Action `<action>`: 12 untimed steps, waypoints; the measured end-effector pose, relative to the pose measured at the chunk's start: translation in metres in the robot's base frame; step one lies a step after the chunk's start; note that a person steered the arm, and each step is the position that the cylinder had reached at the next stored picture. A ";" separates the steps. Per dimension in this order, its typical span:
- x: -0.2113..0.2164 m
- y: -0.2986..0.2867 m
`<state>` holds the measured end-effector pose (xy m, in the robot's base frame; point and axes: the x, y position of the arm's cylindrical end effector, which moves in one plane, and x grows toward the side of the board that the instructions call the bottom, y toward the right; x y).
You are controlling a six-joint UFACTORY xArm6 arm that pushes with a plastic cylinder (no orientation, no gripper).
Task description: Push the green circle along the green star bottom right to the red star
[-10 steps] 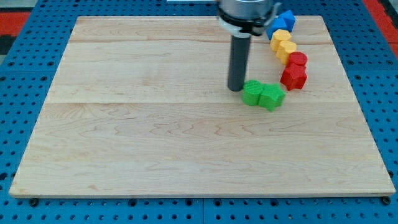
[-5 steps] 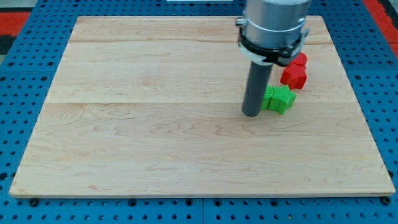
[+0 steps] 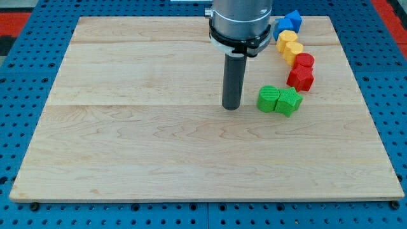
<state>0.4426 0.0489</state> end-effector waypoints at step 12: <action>-0.004 0.102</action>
<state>0.4389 0.1511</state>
